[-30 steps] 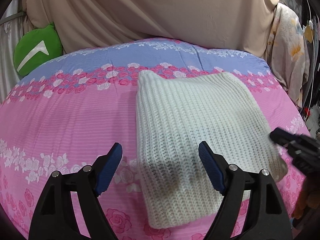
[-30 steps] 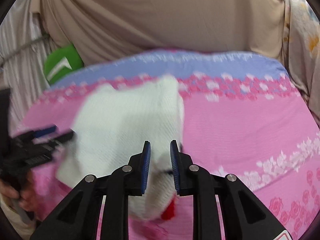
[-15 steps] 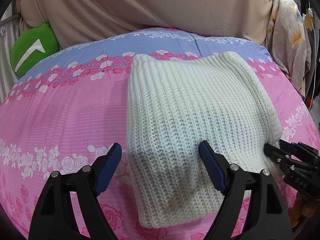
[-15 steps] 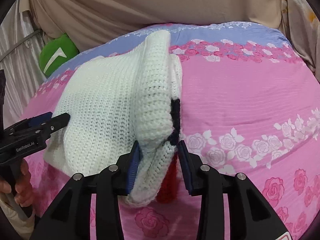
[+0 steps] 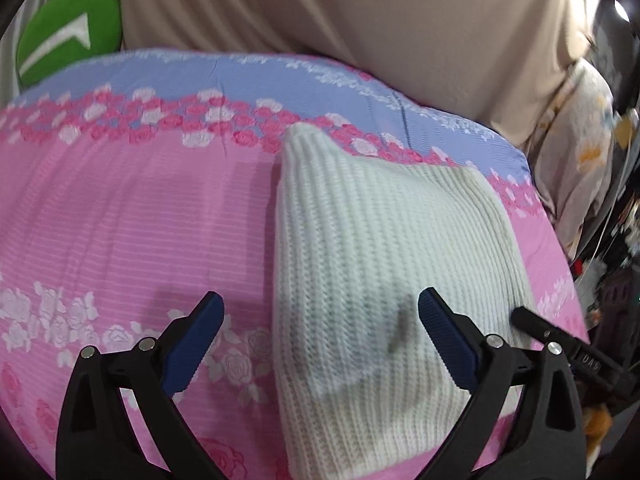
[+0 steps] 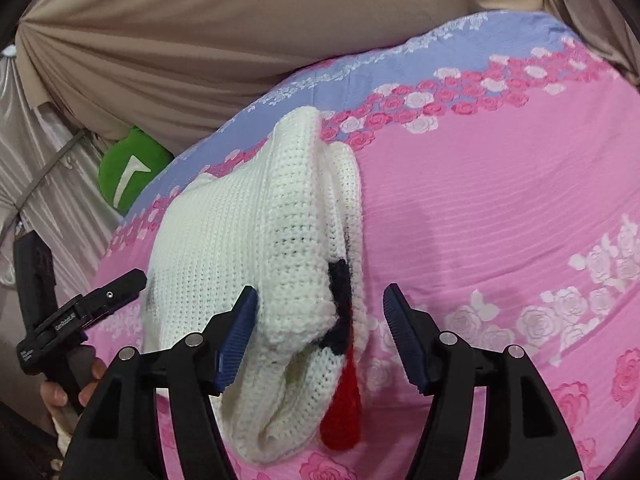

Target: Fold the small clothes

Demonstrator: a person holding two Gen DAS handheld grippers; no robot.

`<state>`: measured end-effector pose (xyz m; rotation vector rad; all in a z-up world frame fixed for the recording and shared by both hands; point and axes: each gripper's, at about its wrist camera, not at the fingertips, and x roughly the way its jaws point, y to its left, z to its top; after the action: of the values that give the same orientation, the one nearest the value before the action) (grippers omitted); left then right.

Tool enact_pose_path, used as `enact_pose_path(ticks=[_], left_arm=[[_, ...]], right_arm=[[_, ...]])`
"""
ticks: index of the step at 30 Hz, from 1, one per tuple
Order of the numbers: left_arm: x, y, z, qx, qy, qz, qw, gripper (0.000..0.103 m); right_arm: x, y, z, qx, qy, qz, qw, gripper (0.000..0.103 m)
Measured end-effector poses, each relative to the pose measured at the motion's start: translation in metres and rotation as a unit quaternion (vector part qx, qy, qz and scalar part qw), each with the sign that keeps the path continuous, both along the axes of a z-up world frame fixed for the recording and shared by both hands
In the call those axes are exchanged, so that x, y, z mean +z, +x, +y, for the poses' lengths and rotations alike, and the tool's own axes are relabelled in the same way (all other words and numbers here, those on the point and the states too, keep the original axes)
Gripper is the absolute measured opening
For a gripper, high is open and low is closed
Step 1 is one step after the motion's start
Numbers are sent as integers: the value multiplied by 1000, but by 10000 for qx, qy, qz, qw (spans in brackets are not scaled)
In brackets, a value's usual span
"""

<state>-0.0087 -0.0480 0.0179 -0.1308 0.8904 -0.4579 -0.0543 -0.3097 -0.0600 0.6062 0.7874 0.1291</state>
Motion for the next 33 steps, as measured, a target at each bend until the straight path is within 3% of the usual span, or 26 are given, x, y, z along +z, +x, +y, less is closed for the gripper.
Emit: enact_pose_path(ticks=[3,9,16,22,29,33], left_arm=[[-15,13,-1,-119,-280,350,9989,96],[-35,21,-20,-567,-623,679,9941,97],[-37,15,-37,-681,-354,202,9968,98],[-37,14,-42,-676,-273,22,9973,98],[-37,14,-39,-698,-273,-32,9972,98],[-33,8,-39,-736,-275,-104,9969,88]], right_arm=[[-14,14,0,157,498,72,9986,66],[-21,29,7,338,663,-41,9972,73],[-20,33,9,397,582,-256,9972,75],[-17,35,16,381,284,-279,9985,69],[-20,34,16,395,304,-290,9983,56],[-17,29,15,346,273,-333,9985,48]])
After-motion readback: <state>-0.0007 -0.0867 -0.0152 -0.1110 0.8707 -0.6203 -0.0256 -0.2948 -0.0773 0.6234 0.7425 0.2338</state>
